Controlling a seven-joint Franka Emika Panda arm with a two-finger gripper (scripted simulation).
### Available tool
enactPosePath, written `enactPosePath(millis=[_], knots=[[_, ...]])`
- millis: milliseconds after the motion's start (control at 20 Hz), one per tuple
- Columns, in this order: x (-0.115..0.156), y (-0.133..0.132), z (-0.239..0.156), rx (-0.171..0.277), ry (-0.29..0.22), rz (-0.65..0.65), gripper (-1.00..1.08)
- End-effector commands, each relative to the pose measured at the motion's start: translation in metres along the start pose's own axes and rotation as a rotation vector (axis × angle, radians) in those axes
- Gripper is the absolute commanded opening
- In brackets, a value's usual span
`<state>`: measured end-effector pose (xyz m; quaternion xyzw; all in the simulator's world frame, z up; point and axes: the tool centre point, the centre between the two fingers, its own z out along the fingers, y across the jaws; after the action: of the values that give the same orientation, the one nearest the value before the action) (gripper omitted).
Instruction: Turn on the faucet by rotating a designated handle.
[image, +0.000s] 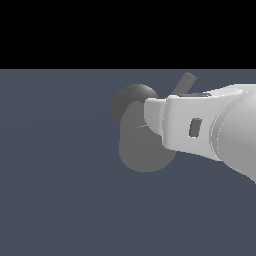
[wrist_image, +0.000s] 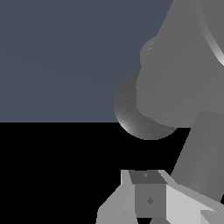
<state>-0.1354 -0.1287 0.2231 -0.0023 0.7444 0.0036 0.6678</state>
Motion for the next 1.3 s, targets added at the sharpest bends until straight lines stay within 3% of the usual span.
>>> enactPosePath(millis=[0, 400, 450, 500, 1250], knots=[[-0.039, 0.021, 0.007, -0.027, -0.085, -0.014, -1.0], [-0.057, 0.04, 0.006, -0.028, -0.105, -0.019, -1.0], [-0.016, 0.025, -0.012, -0.001, -0.011, 0.002, -1.0], [0.001, 0.018, -0.004, 0.009, 0.024, 0.01, -1.0], [-0.04, 0.075, 0.002, -0.015, -0.06, -0.008, -1.0]])
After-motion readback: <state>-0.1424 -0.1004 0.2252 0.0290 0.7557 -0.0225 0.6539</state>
